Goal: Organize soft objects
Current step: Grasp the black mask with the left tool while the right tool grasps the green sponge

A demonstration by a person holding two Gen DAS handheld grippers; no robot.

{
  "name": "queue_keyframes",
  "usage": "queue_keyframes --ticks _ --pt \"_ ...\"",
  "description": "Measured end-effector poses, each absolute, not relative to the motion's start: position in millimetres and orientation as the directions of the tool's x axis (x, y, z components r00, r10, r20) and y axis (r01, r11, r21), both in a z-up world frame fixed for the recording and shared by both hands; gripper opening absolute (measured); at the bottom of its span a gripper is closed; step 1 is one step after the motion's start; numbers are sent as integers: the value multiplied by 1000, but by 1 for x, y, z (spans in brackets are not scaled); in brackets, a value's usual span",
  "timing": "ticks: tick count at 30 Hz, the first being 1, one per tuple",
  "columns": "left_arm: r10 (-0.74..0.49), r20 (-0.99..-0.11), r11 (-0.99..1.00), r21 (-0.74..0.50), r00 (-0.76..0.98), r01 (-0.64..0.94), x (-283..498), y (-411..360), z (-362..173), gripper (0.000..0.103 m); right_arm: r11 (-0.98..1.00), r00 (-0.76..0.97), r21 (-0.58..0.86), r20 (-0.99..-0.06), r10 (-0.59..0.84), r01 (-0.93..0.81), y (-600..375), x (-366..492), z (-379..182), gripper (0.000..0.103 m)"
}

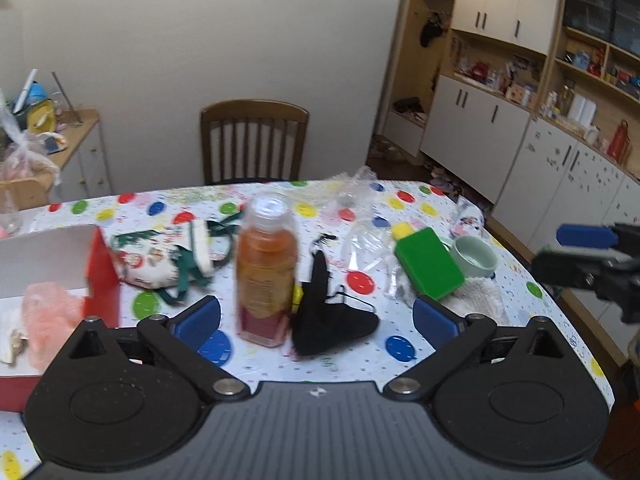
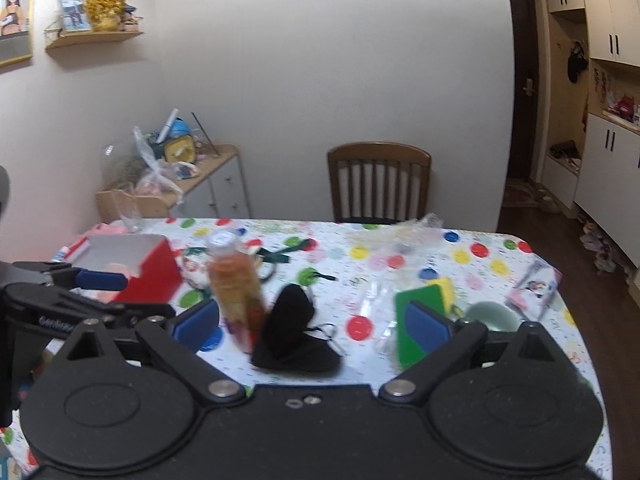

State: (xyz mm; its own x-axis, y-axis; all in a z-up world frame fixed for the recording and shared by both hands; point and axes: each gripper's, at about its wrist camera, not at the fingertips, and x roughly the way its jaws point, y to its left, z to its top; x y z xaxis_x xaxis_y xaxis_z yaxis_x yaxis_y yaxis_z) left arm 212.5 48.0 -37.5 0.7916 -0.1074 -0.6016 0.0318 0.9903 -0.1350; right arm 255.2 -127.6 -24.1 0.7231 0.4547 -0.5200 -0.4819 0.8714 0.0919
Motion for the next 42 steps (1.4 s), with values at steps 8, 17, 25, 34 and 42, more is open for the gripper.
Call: queue_keyframes --ticks 8,17,25,34,42 --pt "-101 -614 982 -186 782 -19 239 18 -69 103 873 695 80 -572 436 -481 -149 303 -53 99" --pt "-47 -662 994 -103 748 -29 274 -9 -113 103 883 677 23 -632 376 -468 -150 360 -98 96" --pt "-9 -689 999 -43 725 -29 304 -28 -148 103 892 655 2 -678 334 -453 -145 405 -128 92" --pt "63 -721 998 38 690 -51 331 -32 -185 103 860 660 -114 -694 289 -497 -121 424 -150 89" --pt "77 -759 997 67 646 -40 341 -38 -205 103 855 648 -151 -720 249 -497 -114 437 -166 89"
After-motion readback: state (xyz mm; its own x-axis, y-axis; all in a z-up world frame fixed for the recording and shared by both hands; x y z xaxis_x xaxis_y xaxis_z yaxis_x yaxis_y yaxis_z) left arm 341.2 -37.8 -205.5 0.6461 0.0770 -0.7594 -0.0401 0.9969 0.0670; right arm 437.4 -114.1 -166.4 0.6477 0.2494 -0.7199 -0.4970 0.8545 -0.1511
